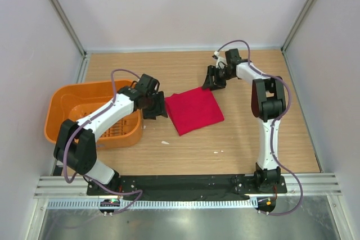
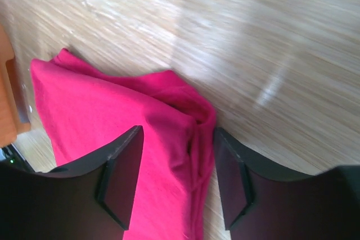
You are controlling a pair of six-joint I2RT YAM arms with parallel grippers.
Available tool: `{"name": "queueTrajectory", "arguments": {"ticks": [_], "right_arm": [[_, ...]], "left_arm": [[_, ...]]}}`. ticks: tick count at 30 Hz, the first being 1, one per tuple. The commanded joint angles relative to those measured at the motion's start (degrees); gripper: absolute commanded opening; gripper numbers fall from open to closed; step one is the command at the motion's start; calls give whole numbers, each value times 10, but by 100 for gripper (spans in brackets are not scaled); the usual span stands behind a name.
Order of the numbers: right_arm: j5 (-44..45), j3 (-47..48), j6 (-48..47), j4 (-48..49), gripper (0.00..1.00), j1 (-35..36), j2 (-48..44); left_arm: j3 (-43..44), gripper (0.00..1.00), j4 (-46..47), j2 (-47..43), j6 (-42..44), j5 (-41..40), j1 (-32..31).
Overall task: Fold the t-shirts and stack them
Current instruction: Fold the tshirt, then neatly place the folded tshirt to the corner
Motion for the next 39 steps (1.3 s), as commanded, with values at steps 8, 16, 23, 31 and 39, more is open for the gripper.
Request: {"name": "queueTrajectory", "arguments": {"ticks": [8, 16, 23, 31, 39], "right_arm": [[55, 4, -40, -64, 30, 64, 36], [304, -56, 8, -49, 1, 65, -63], [567, -23, -93, -136, 1, 50, -85], [620, 172, -169, -160, 1, -65, 19], [667, 400, -259, -67, 1, -138, 172]], "left_arm": [[-1, 57, 19, -29, -6, 11, -1], [0, 57, 25, -33, -3, 16, -1], [-23, 57, 39, -41, -4, 46, -1], [-46, 56, 48, -33, -2, 77, -1], [-46, 55, 35, 5, 6, 91, -1]]}}
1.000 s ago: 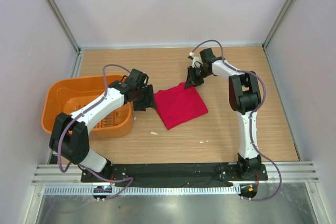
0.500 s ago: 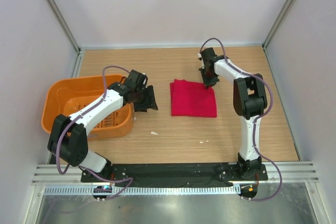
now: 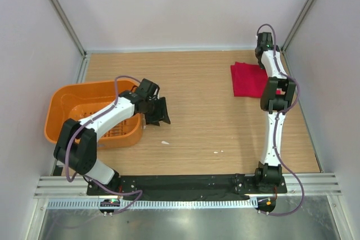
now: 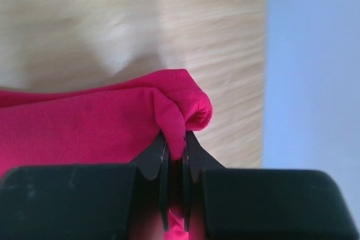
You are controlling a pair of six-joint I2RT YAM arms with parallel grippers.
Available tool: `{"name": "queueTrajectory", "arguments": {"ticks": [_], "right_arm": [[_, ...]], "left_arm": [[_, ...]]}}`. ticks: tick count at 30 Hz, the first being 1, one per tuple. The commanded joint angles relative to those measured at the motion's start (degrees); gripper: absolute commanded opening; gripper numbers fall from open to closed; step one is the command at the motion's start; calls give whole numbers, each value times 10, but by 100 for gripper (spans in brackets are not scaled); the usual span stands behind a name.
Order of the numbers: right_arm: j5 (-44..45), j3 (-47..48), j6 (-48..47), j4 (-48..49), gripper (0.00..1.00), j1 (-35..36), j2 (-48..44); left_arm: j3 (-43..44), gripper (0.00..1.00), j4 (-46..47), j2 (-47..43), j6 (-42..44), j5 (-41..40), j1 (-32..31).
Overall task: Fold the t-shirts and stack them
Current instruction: Neatly place the folded tshirt to the corner
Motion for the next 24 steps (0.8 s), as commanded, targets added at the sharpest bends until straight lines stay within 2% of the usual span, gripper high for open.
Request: {"name": "queueTrajectory", "arguments": {"ticks": [1, 3, 9, 13, 18, 24], "right_arm": [[43, 52, -63, 93, 1, -4, 22], [46, 37, -96, 178, 1, -4, 25], [40, 51, -123, 301, 1, -11, 61], [47, 140, -122, 311, 1, -21, 117], [36, 141, -128, 367, 1, -29, 133], [35, 141, -125, 387, 1, -46, 142]], "left_arm": [[2, 54, 3, 17, 9, 17, -1], [7, 55, -7, 28, 19, 17, -1], [35, 53, -31, 70, 31, 14, -1], [60, 53, -48, 85, 39, 6, -2], [85, 53, -72, 109, 46, 1, -4], [110, 52, -83, 133, 44, -5, -14]]}}
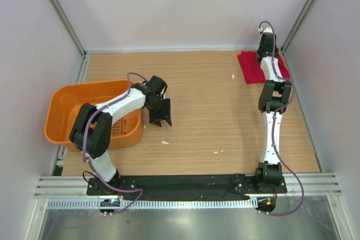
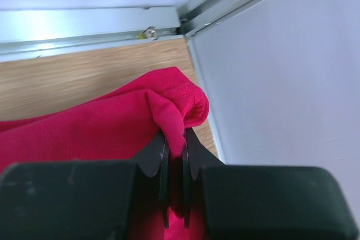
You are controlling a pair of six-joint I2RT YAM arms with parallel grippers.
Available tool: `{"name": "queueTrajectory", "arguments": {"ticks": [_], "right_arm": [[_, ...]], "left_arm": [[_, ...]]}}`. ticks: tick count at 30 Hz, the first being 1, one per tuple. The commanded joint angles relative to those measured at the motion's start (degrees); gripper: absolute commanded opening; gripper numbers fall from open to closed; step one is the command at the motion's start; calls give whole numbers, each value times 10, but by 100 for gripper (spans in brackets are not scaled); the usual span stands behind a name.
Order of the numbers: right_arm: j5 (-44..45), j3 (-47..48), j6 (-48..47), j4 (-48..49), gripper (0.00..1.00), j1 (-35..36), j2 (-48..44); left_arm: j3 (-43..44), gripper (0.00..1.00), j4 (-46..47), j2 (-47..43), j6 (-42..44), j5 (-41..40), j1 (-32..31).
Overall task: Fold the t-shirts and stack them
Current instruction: Neatly place the folded tshirt to the corner, then reset both grippers
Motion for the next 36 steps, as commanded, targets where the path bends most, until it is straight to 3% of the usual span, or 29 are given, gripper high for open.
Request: {"name": "queueTrajectory", "arguments": {"ticks": [1, 4, 7, 8, 11, 15, 17, 21, 24, 27, 29, 33, 36], "right_arm": [[-3, 19, -5, 69, 1, -13, -3], [-24, 24, -16, 85, 1, -17, 4], [-27, 26, -17, 100, 48, -18, 6], [-14, 27, -17, 98, 71, -18, 3], [29, 41, -20, 89, 94, -17, -17], [72, -2, 30, 28, 98, -9, -151], [76, -12, 111, -24, 100, 1, -200], [-12, -89, 242, -164, 100, 54, -322], [-99, -254, 293, -174, 100, 140, -438], [-163, -488, 345, -165, 100, 244, -556], [-203, -587, 397, -142, 100, 281, -649], [-259, -896, 622, -63, 100, 343, -837], [-262, -1061, 729, -19, 100, 355, -1011]], "left_arm": [[29, 52, -20, 13, 9, -7, -11], [39, 52, -27, 19, 6, -11, -20], [41, 52, -29, 20, 0, -18, -25], [40, 52, -33, 20, -1, -20, -27], [41, 52, -41, 13, -8, -24, -30], [48, 52, -46, -16, -20, -31, -36], [52, 52, -46, -33, -23, -32, -43], [49, 54, -23, -70, -27, -14, -64], [33, 59, 9, -127, -32, -7, -85], [-52, 64, 69, -217, -79, 7, -97], [-106, 65, 131, -273, -114, 26, -97], [-269, 68, 249, -462, -207, 33, -97], [-347, 68, 298, -573, -287, 7, -98]]}}
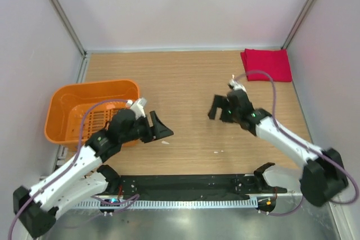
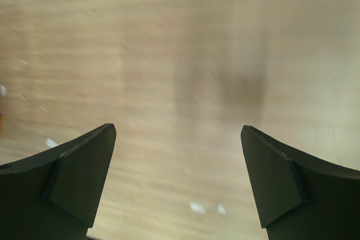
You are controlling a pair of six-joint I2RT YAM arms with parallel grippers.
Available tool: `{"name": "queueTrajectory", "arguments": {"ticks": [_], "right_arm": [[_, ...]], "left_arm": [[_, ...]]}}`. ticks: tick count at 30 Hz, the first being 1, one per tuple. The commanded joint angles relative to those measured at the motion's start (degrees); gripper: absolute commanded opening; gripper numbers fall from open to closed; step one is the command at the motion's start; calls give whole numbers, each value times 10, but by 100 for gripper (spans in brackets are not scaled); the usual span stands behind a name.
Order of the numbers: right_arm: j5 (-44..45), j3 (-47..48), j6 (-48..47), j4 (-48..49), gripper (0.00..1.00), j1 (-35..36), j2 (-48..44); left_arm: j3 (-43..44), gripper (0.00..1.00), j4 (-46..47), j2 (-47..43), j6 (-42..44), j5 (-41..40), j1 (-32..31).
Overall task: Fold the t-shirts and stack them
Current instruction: Reset both grippers
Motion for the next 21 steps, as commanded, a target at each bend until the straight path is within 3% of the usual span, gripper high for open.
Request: {"name": "queueTrajectory", "arguments": {"ticks": [1, 6, 8, 10, 12, 13, 16, 17, 20, 21], "right_arm": [[-17, -139, 205, 45, 100, -12, -192], [-40, -251, 311, -35, 100, -11, -483], [-39, -270, 371, -98, 100, -11, -555], [-37, -290, 425, -154, 100, -11, -647], [-33, -299, 455, -187, 100, -12, -696], [-31, -300, 472, -206, 100, -11, -727], [-70, -288, 465, -251, 100, -12, -711], [-80, -286, 446, -248, 100, -12, -714], [-128, -279, 431, -235, 100, -12, -727], [-161, -283, 383, -214, 100, -12, -727]], "left_arm": [[-85, 68, 142, -152, -119, -20, -1], [-237, 72, 165, -410, -240, -67, -2], [-288, 71, 169, -520, -306, -69, -1], [-294, 71, 260, -457, -307, 22, -2], [-326, 71, 337, -425, -341, 46, -3], [-351, 71, 444, -427, -365, 39, -4], [-445, 71, 583, -488, -455, -7, -4], [-453, 71, 587, -521, -469, -18, -4], [-452, 72, 701, -478, -475, -37, -5], [-451, 73, 728, -498, -471, -49, -6]]}}
